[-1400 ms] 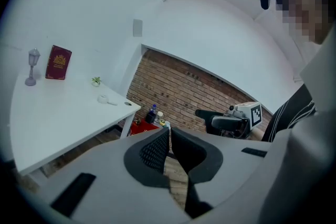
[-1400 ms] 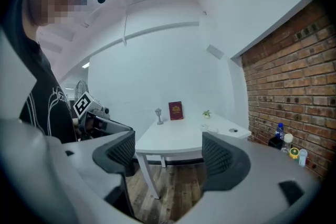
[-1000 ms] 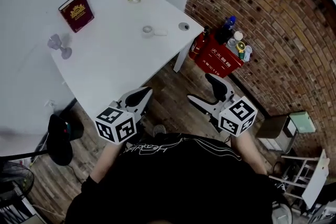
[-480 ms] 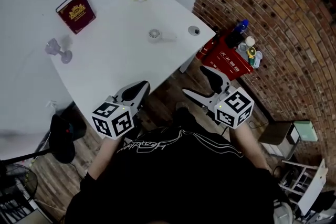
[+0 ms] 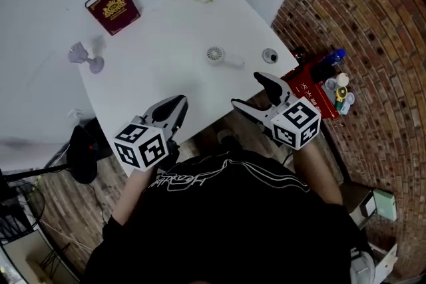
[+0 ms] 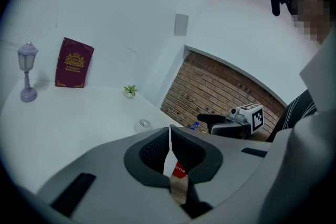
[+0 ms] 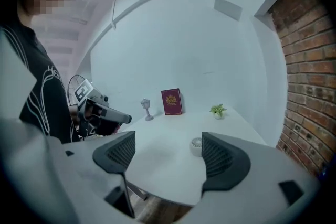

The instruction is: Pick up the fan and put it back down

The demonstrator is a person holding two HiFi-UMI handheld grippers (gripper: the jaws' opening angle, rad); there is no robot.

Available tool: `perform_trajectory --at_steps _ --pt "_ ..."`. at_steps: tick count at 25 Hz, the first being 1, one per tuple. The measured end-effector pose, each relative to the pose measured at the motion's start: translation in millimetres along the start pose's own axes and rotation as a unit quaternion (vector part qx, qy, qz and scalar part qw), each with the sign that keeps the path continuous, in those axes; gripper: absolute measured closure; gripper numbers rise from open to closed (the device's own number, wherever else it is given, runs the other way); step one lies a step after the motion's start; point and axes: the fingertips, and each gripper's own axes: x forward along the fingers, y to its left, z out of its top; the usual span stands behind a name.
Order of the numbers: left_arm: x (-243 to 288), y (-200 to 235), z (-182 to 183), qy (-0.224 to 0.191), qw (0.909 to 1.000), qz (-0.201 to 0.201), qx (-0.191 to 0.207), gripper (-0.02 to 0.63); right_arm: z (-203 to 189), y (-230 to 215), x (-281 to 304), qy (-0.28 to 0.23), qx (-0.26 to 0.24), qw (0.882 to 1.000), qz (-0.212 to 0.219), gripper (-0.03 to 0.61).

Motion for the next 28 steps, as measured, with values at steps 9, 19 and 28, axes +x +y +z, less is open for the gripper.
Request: perform_trajectory --at_steps 9,19,28 --pt "27 25 28 -0.024 0.9974 0.061 -0.028 0.575 -6 -58 62 0.054 -0.019 0.996 0.062 0.199" --pt "44 44 37 -0.046 0.9915 0.114 -0.044 0.575 -39 -92 115 0.125 -0.063 0.984 0.112 0.201" --pt "48 65 23 -0.048 0.9846 0.152 -0.072 0.575 -84 -113 150 0.186 -0.091 0.969 0.134 0.202"
